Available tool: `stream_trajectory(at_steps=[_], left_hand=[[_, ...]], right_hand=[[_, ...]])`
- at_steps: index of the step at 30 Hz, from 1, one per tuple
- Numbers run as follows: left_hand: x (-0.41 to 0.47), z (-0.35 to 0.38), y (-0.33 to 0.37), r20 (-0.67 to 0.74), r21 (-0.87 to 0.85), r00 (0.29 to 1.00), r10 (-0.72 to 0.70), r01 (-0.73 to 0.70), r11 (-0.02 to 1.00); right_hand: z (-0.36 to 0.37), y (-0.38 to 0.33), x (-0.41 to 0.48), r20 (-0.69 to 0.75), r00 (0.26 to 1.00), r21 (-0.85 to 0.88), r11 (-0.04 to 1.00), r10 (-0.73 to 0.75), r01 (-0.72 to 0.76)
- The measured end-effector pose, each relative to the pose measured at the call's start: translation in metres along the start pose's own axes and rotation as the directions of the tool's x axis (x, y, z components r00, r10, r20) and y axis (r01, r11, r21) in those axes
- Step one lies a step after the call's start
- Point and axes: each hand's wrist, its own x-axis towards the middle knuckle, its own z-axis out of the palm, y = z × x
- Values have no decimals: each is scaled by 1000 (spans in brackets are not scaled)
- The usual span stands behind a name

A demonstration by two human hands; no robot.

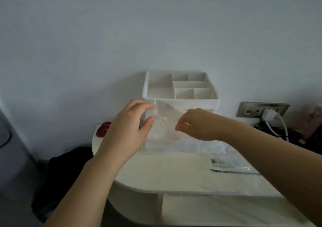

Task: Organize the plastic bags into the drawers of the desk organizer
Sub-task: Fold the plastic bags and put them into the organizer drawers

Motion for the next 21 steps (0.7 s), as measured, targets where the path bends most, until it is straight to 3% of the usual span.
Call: stream_trajectory(at_steps=[1, 3, 6, 8, 11, 14, 17, 19, 21], left_hand=[[8, 0, 7, 27, 50, 998, 56, -58, 997], [23, 11, 20, 211, 168, 973, 89, -126, 978], [41, 32, 27, 517, 320, 853, -74, -112, 941], [50, 41, 27, 623, 368, 763, -171, -94, 925], [58, 47, 25, 675, 398, 693, -254, -52, 916], [60, 53, 25, 681, 414, 674, -287, -31, 910], [63, 56, 28, 698, 452, 646, -310, -61, 890], [62, 57, 29, 722, 490, 618, -311, -138, 861], [62, 58, 26, 706, 496, 648, -285, -165, 853]], right_hand=[[-1, 2, -2, 5, 1000, -10, 1000, 6, -6], [-5, 6, -4, -28, 1000, -46, 999, -1, 0], [-3, 9, 2, -78, 997, -158, 987, -9, -3], [-2, 14, 6, -105, 994, -189, 982, 9, -28], [-3, 21, 6, -124, 992, -196, 979, 32, -56], [-8, 24, 5, -211, 976, -220, 970, 57, -104], [-7, 16, 5, -265, 964, -264, 962, -10, -63], [-2, 9, 6, -201, 978, -225, 974, -58, 11], [2, 9, 11, -64, 997, -227, 973, -53, 37]])
